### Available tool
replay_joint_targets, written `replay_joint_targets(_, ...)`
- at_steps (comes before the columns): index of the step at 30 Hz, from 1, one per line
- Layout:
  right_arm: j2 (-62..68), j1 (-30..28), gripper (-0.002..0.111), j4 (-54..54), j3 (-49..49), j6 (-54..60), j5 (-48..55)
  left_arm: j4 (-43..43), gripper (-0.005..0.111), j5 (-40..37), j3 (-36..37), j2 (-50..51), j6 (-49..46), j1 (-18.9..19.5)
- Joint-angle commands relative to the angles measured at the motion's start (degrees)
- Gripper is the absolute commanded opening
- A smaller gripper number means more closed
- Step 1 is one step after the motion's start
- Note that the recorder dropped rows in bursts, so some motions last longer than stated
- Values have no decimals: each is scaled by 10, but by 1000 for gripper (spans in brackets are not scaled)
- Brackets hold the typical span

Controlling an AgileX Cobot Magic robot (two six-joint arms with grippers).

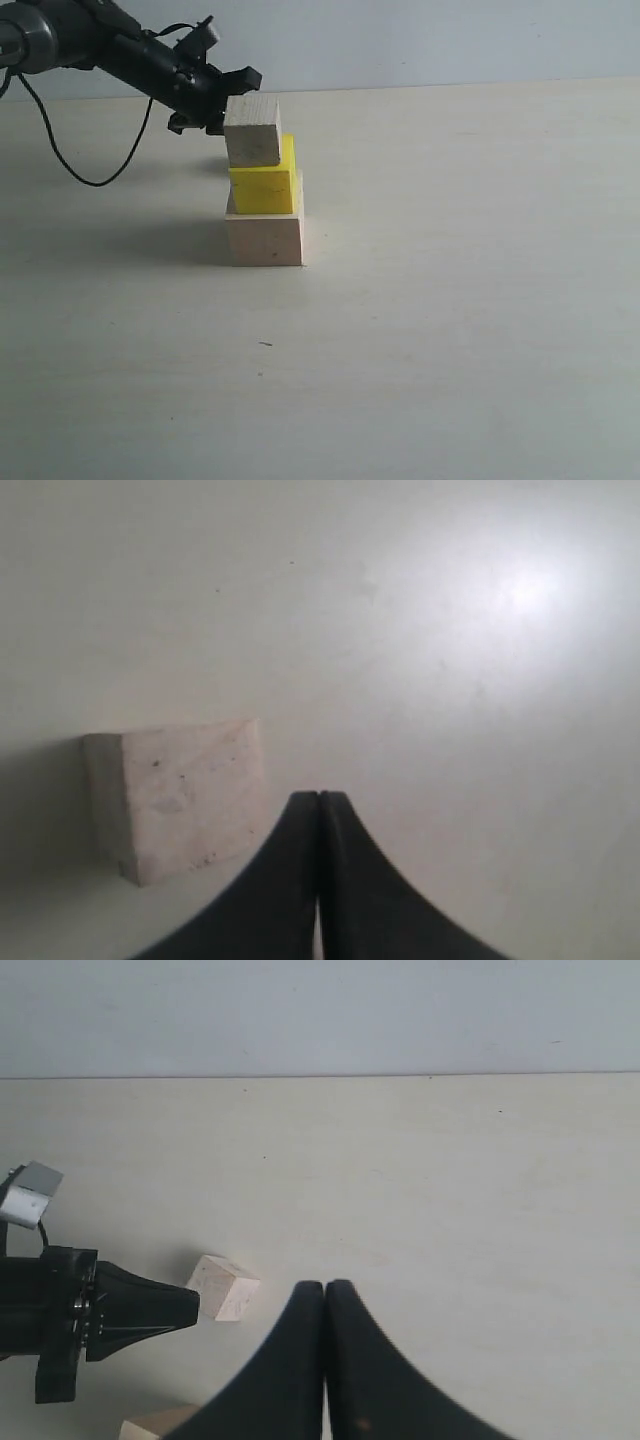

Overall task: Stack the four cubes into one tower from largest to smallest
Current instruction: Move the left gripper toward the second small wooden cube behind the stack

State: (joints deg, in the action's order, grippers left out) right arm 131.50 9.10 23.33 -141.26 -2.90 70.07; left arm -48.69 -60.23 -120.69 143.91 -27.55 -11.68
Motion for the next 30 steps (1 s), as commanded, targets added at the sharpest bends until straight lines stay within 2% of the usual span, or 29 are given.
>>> replay_joint_targets(1,-9,-1,0,8,-3,-2,-1,36,0,13,-4,1,16,-1)
replay_joint_targets(17,-9,-1,0,20,-3,1,-1,92,0,22,-4,15,46,-1)
replay_joint_targets(21,-9,-1,0,22,-3,2,-1,135,0,23,-4,15,75,0)
replay_joint_targets(24,-9,-1,0,22,-3,3,-1,175,0,23,-4,15,104,7)
replay_joint_targets(30,-9,-1,0,22,-3,10,-1,177,0,21,-4,7,111,33)
